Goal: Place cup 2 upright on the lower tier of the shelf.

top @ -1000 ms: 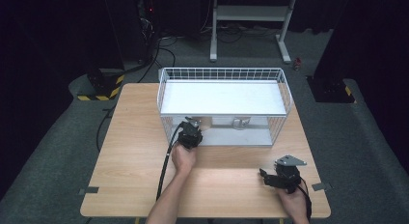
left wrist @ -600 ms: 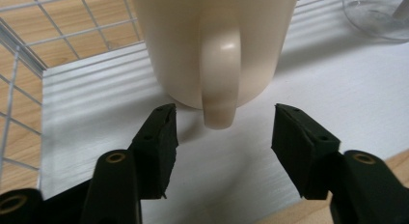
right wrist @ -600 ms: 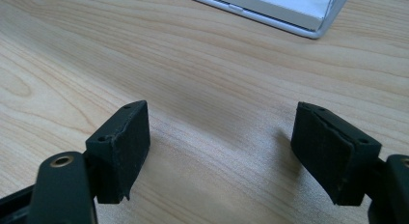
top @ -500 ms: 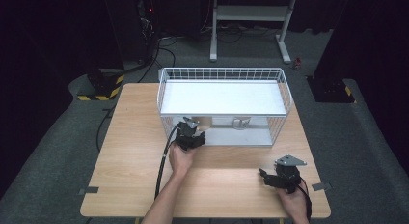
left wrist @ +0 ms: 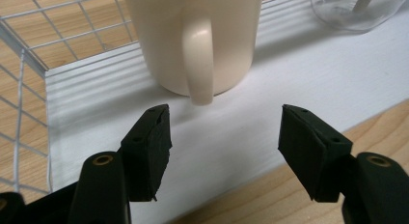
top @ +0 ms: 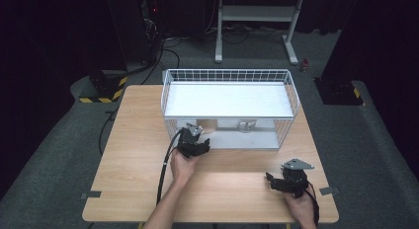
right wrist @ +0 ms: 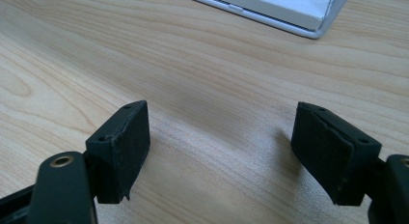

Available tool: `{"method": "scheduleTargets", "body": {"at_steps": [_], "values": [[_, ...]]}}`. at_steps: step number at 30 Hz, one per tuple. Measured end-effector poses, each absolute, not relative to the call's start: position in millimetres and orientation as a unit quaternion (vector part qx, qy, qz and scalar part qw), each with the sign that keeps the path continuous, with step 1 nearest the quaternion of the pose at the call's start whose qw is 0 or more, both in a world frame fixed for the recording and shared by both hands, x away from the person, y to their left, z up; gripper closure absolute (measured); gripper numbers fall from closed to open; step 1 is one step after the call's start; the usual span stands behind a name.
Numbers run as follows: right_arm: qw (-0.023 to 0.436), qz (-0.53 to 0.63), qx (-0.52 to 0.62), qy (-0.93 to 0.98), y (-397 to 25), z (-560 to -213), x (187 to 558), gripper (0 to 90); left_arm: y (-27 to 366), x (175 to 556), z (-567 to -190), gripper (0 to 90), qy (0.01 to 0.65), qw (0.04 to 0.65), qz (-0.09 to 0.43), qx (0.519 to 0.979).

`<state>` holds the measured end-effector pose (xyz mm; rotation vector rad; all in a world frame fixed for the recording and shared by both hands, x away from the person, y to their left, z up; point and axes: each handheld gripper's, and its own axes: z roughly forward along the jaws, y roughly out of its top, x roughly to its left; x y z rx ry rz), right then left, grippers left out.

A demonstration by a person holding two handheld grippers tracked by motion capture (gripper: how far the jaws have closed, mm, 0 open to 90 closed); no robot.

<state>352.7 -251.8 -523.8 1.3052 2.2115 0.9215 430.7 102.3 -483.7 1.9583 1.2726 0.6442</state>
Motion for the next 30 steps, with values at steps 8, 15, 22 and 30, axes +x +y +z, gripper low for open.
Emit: {"method": "scheduleTargets", "body": {"at_steps": [8, 15, 22, 30], "values": [[0.205, 0.331, 0.469, 0.793, -252, -524, 353, 21.9, 104, 422, -479, 35.0, 0.481, 0.361, 0.242, 0.761], [0.205, 0.331, 0.469, 0.793, -252, -524, 353, 21.9, 108, 414, -472, 34.2, 0.477, 0.378, 0.235, 0.758], [0.205, 0.331, 0.469, 0.793, -252, -524, 353, 21.9, 113, 407, -465, 33.5, 0.471, 0.39, 0.233, 0.756], [0.205, 0.331, 0.469, 0.793, -252, -524, 353, 21.9, 118, 397, -460, 32.9, 0.466, 0.401, 0.229, 0.755]]}}
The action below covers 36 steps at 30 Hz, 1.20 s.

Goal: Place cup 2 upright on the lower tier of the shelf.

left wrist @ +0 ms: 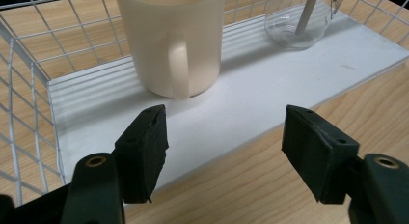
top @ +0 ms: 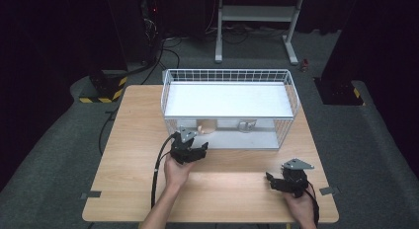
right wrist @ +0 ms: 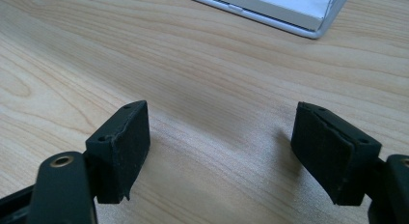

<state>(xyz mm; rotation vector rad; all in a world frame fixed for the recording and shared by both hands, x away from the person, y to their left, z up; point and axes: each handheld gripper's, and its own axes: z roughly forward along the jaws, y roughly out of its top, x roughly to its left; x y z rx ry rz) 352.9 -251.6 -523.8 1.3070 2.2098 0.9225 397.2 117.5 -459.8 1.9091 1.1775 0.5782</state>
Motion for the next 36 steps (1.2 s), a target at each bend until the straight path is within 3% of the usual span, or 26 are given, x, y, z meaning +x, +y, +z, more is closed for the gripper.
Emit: {"method": "scheduleTargets", "body": {"at_steps": [36], "values": [[0.205, 0.331, 0.469, 0.793, -252, -524, 353, 21.9, 175, 361, -463, 28.1, 0.5, 0.443, 0.205, 0.716]]}}
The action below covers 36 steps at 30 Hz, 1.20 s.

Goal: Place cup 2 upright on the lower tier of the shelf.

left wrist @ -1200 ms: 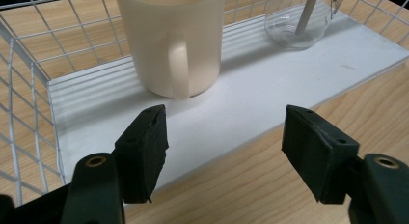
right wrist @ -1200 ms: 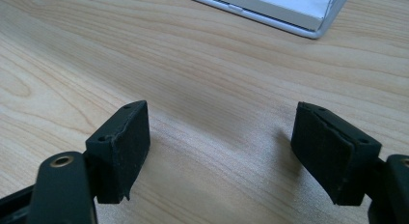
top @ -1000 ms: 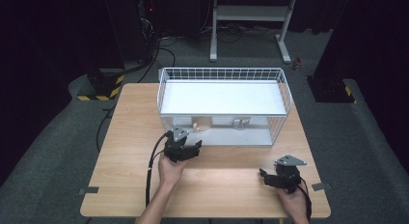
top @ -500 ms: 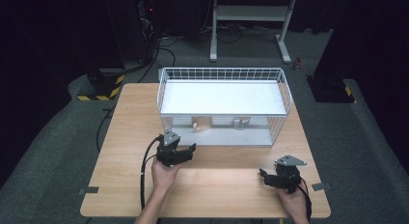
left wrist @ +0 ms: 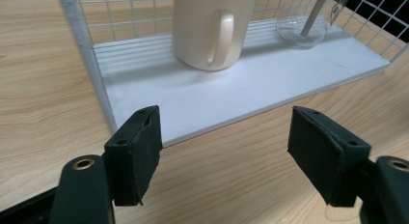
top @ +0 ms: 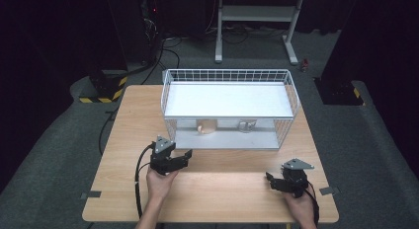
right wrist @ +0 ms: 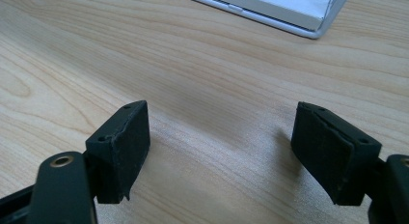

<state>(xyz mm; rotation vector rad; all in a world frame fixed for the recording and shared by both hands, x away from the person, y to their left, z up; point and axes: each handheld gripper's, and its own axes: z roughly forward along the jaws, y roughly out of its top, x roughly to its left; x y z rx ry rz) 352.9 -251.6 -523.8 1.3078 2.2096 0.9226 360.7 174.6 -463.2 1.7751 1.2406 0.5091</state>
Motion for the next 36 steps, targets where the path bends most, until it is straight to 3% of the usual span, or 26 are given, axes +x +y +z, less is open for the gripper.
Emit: {"method": "scheduleTargets", "body": {"at_steps": [36], "values": [[0.205, 0.331, 0.469, 0.793, -252, -524, 353, 21.9, 207, 334, -484, 26.5, 0.527, 0.436, 0.21, 0.698]]}}
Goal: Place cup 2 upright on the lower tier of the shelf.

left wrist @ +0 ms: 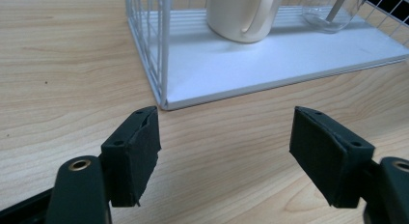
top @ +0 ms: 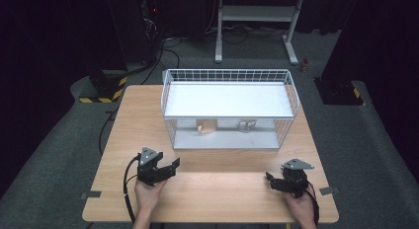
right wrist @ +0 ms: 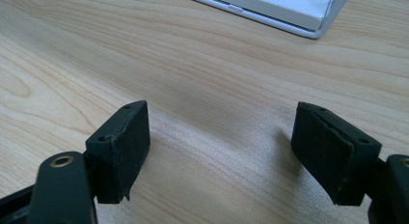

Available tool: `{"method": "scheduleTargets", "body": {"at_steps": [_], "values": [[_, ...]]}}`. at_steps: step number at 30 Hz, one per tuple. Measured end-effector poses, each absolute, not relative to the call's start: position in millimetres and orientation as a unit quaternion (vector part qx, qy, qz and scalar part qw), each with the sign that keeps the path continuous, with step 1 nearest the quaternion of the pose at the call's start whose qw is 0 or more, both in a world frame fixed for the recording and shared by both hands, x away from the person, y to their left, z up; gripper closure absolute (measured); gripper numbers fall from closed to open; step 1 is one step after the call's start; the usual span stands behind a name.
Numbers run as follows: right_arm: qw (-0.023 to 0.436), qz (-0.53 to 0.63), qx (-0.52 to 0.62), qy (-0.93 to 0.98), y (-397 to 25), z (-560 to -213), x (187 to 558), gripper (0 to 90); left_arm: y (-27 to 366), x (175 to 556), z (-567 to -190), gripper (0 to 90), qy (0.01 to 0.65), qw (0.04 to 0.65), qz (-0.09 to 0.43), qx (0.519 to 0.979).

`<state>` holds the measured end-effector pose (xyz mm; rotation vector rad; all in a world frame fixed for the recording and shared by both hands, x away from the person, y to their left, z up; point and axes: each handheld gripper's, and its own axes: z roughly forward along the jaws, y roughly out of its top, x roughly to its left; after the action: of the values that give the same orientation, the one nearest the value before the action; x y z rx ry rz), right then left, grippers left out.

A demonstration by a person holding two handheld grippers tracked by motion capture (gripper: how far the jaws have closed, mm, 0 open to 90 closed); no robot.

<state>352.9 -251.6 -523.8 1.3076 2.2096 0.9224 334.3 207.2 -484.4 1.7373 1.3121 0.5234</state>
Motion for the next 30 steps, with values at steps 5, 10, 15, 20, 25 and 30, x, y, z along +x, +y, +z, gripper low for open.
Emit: {"method": "scheduleTargets", "body": {"at_steps": [5, 10, 15, 20, 25, 30], "values": [[0.205, 0.331, 0.469, 0.793, -252, -524, 353, 21.9, 210, 332, -489, 26.4, 0.534, 0.433, 0.208, 0.696], [0.205, 0.331, 0.469, 0.793, -252, -524, 353, 21.9, 211, 330, -495, 26.4, 0.534, 0.418, 0.215, 0.703], [0.205, 0.331, 0.469, 0.793, -252, -524, 353, 21.9, 214, 329, -502, 26.3, 0.541, 0.405, 0.217, 0.704], [0.205, 0.331, 0.469, 0.793, -252, -524, 353, 21.9, 215, 330, -510, 26.3, 0.543, 0.385, 0.224, 0.712], [0.205, 0.331, 0.469, 0.793, -252, -524, 353, 21.9, 215, 332, -517, 26.3, 0.548, 0.374, 0.228, 0.713], [0.205, 0.331, 0.469, 0.793, -252, -524, 353, 21.9, 214, 334, -523, 26.3, 0.555, 0.361, 0.232, 0.712]]}}
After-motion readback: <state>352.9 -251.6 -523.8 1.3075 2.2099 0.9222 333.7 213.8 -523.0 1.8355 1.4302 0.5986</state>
